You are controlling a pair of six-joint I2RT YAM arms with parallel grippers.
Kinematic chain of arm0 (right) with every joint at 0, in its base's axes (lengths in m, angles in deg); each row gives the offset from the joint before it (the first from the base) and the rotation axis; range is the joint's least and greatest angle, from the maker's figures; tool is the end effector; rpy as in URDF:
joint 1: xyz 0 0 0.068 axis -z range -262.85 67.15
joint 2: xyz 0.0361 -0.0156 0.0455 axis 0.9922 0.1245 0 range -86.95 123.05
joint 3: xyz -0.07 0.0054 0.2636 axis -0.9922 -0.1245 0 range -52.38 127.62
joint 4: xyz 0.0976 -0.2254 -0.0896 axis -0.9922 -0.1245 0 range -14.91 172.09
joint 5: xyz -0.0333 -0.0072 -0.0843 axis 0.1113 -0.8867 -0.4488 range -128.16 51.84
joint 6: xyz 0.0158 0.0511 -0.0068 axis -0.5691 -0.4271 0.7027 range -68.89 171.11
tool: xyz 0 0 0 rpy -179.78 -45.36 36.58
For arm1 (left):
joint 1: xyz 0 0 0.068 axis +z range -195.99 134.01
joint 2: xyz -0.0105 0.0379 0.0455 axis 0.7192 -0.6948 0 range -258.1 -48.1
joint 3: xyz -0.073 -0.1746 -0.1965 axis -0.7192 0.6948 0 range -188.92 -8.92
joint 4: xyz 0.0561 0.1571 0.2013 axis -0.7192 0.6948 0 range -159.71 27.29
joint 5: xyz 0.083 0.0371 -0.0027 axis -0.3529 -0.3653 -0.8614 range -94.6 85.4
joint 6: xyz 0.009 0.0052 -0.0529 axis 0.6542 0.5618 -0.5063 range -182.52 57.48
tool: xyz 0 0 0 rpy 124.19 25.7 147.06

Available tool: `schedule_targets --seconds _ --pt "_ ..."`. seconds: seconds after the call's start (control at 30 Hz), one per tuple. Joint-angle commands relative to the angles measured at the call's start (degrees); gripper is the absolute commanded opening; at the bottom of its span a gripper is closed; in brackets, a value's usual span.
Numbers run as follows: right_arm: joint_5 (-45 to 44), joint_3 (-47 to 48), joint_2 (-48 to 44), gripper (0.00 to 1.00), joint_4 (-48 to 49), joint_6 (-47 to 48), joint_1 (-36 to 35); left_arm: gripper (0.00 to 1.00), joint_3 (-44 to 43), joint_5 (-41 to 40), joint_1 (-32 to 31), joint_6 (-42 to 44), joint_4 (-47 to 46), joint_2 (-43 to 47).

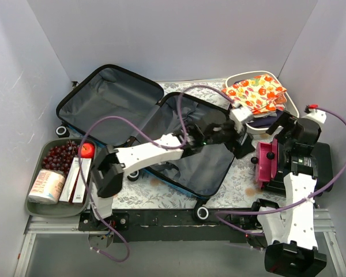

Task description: Open, take out, and arrange the luggage

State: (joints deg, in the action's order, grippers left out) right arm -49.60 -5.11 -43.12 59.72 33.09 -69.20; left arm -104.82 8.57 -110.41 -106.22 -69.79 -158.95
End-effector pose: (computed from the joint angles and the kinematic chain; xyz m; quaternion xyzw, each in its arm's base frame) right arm 0.1669 -0.0478 0.3356 0.2767 0.7632 -0.0590 0.5809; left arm 0.1961 -0.4285 0.3272 0.2104 0.7620 -0.5438 0.2819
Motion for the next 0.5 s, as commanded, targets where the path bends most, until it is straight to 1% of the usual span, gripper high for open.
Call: schedule_targets --seconds 0.0,0.03,0.07,0.13,0.17,0.23,0.27,0.37,0.47 --pt "5.2 6.2 3.1 0.98 -3.2 6.6 -4.3 0.98 5.3 -9.4 9.9 -10.8 7.5 12.0" --pt "5.0 5.9 3.1 0.98 -3.2 6.9 -4.7 0.98 6.3 -9.4 12.2 -11.7 10.8 13.3" --pt "5.2 5.6 2.7 0.98 -2.9 7.5 -4.9 0.98 7.5 -11.4 16.1 -12.0 12.3 14.3" --pt "6.2 5.5 2.0 0.98 -2.2 7.7 -4.9 0.98 13.0 -12.5 19.8 -9.6 15.4 17.4" --pt "6.4 5.4 1.3 0.98 -2.4 8.1 -4.9 0.98 15.2 -12.5 23.7 -8.9 16.4 18.3" --pt "6.5 5.0 0.6 0.98 -3.0 8.3 -5.0 0.98 20.5 -14.9 27.6 -9.6 18.0 19.4" --pt "6.3 4.7 0.0 0.98 -3.1 8.2 -4.9 0.98 21.5 -14.5 31.6 -10.2 18.9 19.2" --pt "5.2 3.3 -1.0 0.98 -2.9 8.0 -5.0 0.98 22.9 -15.4 36.0 -11.7 21.9 16.0" --pt "4.2 2.7 -0.9 0.98 -2.7 7.9 -4.9 0.98 23.2 -14.0 37.8 -11.1 22.5 12.5"
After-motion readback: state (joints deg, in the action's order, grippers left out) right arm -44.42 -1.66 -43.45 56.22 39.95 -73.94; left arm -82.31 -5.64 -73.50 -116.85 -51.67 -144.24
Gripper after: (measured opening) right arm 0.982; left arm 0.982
